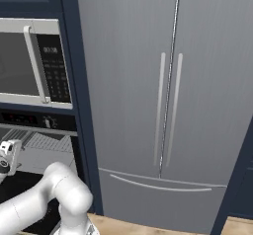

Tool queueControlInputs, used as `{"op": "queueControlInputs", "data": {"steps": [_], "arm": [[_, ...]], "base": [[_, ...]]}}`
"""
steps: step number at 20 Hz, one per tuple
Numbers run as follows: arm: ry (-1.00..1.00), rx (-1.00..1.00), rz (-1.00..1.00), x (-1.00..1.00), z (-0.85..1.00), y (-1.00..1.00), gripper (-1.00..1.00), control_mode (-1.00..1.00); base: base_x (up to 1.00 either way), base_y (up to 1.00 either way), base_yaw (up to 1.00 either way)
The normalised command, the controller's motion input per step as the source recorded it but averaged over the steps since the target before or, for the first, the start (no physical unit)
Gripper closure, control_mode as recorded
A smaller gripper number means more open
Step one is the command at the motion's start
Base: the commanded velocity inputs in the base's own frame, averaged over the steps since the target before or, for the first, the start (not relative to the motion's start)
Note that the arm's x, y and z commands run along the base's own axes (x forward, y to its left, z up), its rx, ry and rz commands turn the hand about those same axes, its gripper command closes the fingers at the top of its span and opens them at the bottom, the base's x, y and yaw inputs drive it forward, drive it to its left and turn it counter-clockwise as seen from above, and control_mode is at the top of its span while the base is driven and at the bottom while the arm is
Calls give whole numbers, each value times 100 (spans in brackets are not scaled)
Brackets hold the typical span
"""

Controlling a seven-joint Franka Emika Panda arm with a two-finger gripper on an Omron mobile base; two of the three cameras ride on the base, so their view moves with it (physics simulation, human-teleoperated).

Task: Take the baked cake out of the oven and place it on the plate for cooling. Then close the oven door.

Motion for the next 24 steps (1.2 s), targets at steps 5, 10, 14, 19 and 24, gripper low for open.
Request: {"op": "queueControlInputs", "data": {"steps": [5, 10, 14, 19, 24], "arm": [[-11, 15, -12, 13, -16, 18, -100, -100], [-16, 5, -9, 32, -10, 10, -100, -100], [-9, -1, -2, 27, -28, 15, -100, -100], [-1, 0, -3, 31, -29, 25, -100, -100], [-1, 0, -8, 36, -19, 26, -100, -100]], "base": [[0, 0, 0], [0, 0, 0], [0, 0, 0], [0, 0, 0], [0, 0, 0]]}}
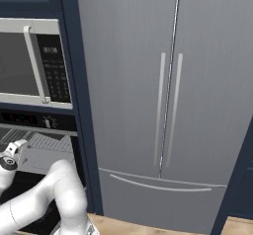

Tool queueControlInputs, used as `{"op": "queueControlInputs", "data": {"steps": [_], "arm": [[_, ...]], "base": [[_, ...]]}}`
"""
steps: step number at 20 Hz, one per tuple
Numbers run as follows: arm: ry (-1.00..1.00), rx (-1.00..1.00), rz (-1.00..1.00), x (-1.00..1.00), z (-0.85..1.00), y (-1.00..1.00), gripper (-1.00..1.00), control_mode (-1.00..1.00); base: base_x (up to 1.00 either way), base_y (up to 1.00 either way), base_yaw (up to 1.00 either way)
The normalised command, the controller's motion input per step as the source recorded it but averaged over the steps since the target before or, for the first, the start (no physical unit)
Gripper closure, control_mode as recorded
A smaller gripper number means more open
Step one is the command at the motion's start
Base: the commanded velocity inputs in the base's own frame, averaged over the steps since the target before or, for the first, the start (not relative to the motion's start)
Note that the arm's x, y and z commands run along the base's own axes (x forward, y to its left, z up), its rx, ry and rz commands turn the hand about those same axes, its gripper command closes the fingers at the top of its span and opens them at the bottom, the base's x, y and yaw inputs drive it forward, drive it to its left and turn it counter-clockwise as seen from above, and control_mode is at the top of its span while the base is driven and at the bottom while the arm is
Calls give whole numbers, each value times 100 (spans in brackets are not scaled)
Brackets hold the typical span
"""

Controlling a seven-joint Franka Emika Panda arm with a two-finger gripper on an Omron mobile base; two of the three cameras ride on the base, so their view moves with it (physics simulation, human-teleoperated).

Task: Take the baked cake out of the oven and place it on the plate for cooling. Then close the oven door.

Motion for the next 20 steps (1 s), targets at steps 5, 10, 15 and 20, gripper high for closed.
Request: {"op": "queueControlInputs", "data": {"steps": [5, 10, 15, 20], "arm": [[0, 0, -8, 45, -33, 22, -100, -100], [0, 0, -5, 40, -52, 33, -100, -100], [-5, 0, -4, 25, -64, 40, -100, -100], [-8, -1, -2, 12, -70, 33, -100, -100]], "base": [[0, 0, 0], [0, 0, 0], [0, 0, 0], [0, 0, 0]]}}
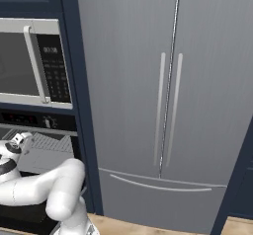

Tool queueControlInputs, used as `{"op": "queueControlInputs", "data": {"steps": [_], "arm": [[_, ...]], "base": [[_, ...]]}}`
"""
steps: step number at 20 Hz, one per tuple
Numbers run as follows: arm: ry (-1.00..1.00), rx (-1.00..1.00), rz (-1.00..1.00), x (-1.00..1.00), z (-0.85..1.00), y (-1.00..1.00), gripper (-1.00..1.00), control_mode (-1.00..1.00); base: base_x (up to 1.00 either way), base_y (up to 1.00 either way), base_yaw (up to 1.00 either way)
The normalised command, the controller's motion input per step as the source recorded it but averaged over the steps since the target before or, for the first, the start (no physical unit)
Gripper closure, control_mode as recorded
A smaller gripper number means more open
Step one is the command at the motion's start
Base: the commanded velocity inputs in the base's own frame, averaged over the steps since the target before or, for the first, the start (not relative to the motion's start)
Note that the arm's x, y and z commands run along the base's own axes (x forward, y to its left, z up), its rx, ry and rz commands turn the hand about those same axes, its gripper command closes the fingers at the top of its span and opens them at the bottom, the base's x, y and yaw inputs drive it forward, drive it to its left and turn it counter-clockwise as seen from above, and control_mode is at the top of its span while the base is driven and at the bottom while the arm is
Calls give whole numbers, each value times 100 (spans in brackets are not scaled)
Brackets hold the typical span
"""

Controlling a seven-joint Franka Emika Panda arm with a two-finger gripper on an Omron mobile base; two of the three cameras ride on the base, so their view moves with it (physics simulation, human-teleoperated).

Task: Take the baked cake out of the oven and place it on the plate for cooling. Then close the oven door.

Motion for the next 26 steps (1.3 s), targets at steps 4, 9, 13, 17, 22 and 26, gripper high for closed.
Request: {"op": "queueControlInputs", "data": {"steps": [4, 9, 13, 17, 22, 26], "arm": [[-10, -6, 0, -3, -78, 16, -100, -100], [-8, -11, -2, -11, -75, 0, -100, -100], [-5, -7, -8, -29, -74, 1, -100, -100], [0, -7, -10, -31, -78, 2, -100, -100], [-3, -9, -5, -18, -78, 1, -100, -100], [-14, -14, 0, -40, -86, 4, -100, -100]], "base": [[0, 0, 0], [0, 0, 0], [0, 0, 0], [0, 0, 0], [0, 0, 0], [0, 0, 0]]}}
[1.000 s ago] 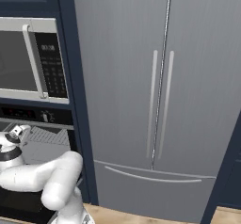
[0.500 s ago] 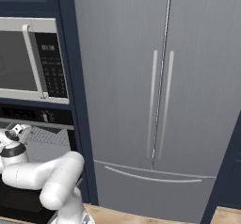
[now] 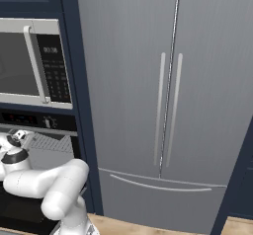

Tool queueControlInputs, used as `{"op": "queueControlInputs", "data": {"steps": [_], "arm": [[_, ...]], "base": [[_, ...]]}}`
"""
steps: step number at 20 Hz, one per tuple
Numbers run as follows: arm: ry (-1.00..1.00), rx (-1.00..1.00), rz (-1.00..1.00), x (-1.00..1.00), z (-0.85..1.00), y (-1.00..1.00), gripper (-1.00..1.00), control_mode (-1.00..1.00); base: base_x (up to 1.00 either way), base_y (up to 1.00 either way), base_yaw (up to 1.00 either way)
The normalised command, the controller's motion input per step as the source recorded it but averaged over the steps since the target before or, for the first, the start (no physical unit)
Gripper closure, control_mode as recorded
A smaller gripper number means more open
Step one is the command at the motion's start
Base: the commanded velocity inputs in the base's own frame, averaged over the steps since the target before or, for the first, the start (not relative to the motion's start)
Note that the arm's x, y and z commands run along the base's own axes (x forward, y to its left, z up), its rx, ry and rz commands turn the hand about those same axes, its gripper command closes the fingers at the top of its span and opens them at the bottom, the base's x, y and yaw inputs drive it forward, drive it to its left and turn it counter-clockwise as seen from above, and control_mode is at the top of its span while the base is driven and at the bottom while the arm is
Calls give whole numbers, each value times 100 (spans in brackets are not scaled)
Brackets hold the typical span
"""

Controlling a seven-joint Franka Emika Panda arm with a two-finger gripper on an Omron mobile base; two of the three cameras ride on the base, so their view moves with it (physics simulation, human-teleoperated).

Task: Take the baked cake out of the oven and place it on the plate for cooling. Then close the oven door.

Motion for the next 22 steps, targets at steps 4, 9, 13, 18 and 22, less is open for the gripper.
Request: {"op": "queueControlInputs", "data": {"steps": [4, 9, 13, 18, 22], "arm": [[-16, -22, 10, -44, -66, 6, -100, -100], [-5, -39, 30, -30, -39, 8, -100, -100], [9, -56, 36, -28, -29, 0, -100, -100], [20, -61, 35, -30, -27, 0, -100, -100], [16, -61, 36, -27, -28, -4, -100, -100]], "base": [[0, 0, 0], [0, 0, 0], [0, 0, 0], [0, 0, 0], [0, 0, 0]]}}
